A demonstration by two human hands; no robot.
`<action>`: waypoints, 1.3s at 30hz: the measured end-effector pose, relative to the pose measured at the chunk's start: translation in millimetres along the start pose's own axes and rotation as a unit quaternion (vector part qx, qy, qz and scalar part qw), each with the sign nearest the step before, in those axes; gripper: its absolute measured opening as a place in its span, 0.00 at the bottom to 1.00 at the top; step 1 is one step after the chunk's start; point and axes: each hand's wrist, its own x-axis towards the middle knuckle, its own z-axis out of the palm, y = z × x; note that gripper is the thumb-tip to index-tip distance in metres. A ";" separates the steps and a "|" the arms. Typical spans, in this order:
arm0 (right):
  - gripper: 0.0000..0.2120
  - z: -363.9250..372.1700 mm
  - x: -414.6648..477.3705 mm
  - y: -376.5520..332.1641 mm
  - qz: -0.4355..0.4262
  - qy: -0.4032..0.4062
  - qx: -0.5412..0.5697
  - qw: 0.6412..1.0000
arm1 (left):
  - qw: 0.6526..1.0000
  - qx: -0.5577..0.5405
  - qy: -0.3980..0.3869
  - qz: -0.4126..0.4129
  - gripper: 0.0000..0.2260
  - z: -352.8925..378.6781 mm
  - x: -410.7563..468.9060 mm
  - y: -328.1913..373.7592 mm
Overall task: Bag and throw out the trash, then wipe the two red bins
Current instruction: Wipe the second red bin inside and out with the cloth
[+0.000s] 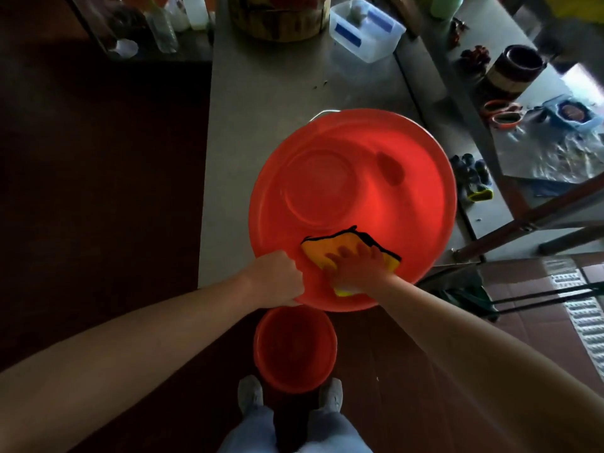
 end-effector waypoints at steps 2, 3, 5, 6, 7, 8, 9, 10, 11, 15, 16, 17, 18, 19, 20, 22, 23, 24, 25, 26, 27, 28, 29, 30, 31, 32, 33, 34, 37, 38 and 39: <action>0.28 2.1 22.3 -1.3 -0.006 0.020 0.003 1.000 | 0.999 0.039 0.012 0.009 0.21 1.0 -2.1 0.0; 0.28 3.3 33.1 -1.1 -0.011 0.031 0.003 0.999 | 0.998 0.055 0.013 0.004 0.21 0.3 -3.7 -0.7; 0.28 5.1 54.9 -1.6 -0.018 0.046 0.029 0.998 | 0.999 0.053 0.002 -0.004 0.19 3.5 -3.5 0.9; 0.28 6.3 65.0 -1.9 -0.019 0.052 0.039 0.998 | 0.999 0.048 -0.001 -0.013 0.19 5.3 -3.0 2.6; 0.28 8.2 74.5 -2.7 -0.015 0.057 0.036 0.998 | 0.999 0.048 0.005 -0.025 0.19 6.8 -2.3 3.9; 0.28 9.8 82.6 -3.6 -0.009 0.056 0.033 0.998 | 0.998 0.049 0.012 -0.032 0.19 8.3 -1.6 4.6; 0.29 9.9 90.1 -5.0 -0.005 0.051 0.043 0.998 | 0.998 0.046 0.017 -0.032 0.19 10.8 -0.5 6.0; 0.29 9.6 94.6 -5.7 0.000 0.043 0.056 0.997 | 0.999 0.034 0.021 -0.032 0.18 12.1 -0.2 6.6; 0.29 8.7 97.4 -6.1 0.007 0.037 0.065 0.997 | 0.999 0.023 0.024 -0.034 0.18 10.9 0.0 7.0; 0.30 5.0 89.7 -3.2 -0.006 0.042 0.081 0.996 | 0.999 0.023 0.005 -0.027 0.20 0.7 -2.4 5.2; 0.31 3.5 83.5 -3.6 -0.002 0.030 0.058 0.998 | 1.000 0.019 -0.004 -0.021 0.20 0.1 -3.2 5.4; 0.31 2.2 75.3 -4.8 0.002 0.017 0.033 0.999 | 1.000 0.014 -0.010 -0.019 0.20 -1.3 -4.0 6.0; 0.31 1.1 65.9 -5.7 0.000 0.008 0.017 1.000 | 1.000 0.015 -0.013 -0.024 0.20 -3.0 -4.7 6.0; 0.31 -0.1 54.9 -6.5 -0.006 0.002 0.008 1.000 | 0.999 0.018 -0.014 -0.029 0.21 -4.2 -5.7 5.9; 0.31 -0.3 41.8 -6.7 -0.012 -0.004 0.001 1.000 | 0.999 0.016 -0.020 -0.029 0.21 -4.6 -5.7 5.7; 0.31 1.0 13.3 -5.8 -0.016 -0.016 -0.007 1.000 | 0.999 0.002 -0.040 -0.014 0.20 -5.7 -6.0 4.7; 0.31 2.1 -0.3 -4.5 -0.017 -0.022 -0.008 1.000 | 0.999 0.000 -0.047 -0.017 0.20 -8.4 -6.5 2.7; 0.31 3.7 -13.9 -3.2 -0.017 -0.028 -0.008 0.999 | 0.999 0.011 -0.047 -0.023 0.21 -11.5 -7.7 0.8; 0.32 6.1 -27.2 -2.2 -0.017 -0.030 -0.008 0.999 | 0.999 0.017 -0.036 -0.019 0.21 -12.2 -8.8 0.4; 0.32 6.8 -40.0 -0.7 -0.017 -0.022 -0.009 1.000 | 0.999 0.007 -0.040 -0.013 0.21 -11.8 -7.3 0.2; 0.33 9.9 -50.1 -0.1 -0.019 -0.009 -0.011 1.000 | 0.999 -0.011 -0.039 -0.007 0.21 -7.8 -4.9 2.2; 0.33 11.3 -58.3 0.6 -0.023 0.009 -0.017 1.000 | 0.998 -0.022 -0.053 -0.011 0.22 -6.5 -2.7 3.0; 0.32 12.3 -64.3 0.9 -0.027 0.026 -0.027 0.999 | 0.998 -0.027 -0.058 -0.017 0.22 -7.4 -2.1 3.3; 0.32 12.6 -67.4 0.4 -0.028 0.036 -0.032 0.998 | 0.998 -0.024 -0.059 -0.024 0.22 -7.4 -1.8 3.0; 0.32 11.5 -67.8 -0.2 -0.027 0.036 -0.027 0.999 | 0.998 -0.021 -0.054 -0.028 0.22 -6.1 -2.6 2.6; 0.32 9.7 -65.9 -1.5 -0.022 0.024 -0.016 0.999 | 0.998 -0.020 -0.053 -0.031 0.22 -4.8 -2.9 2.5; 0.32 8.3 -61.7 -2.7 -0.016 0.009 -0.004 1.000 | 0.998 -0.023 -0.051 -0.031 0.22 -3.1 -3.9 2.9; 0.33 8.0 -56.6 -3.6 -0.011 -0.004 0.004 1.000 | 0.998 -0.022 -0.050 -0.032 0.23 -2.8 -4.3 3.4; 0.32 12.5 -33.7 -6.5 -0.002 -0.004 0.014 1.000 | 1.000 -0.011 -0.018 -0.009 0.21 -0.1 -9.5 7.1; 0.31 14.7 -23.9 -6.3 -0.001 0.007 0.020 1.000 | 1.000 0.006 -0.021 0.005 0.20 2.8 -10.7 8.3; 0.30 16.6 -13.4 -5.6 -0.002 0.019 0.022 1.000 | 0.999 0.026 -0.020 0.005 0.19 6.2 -12.6 9.5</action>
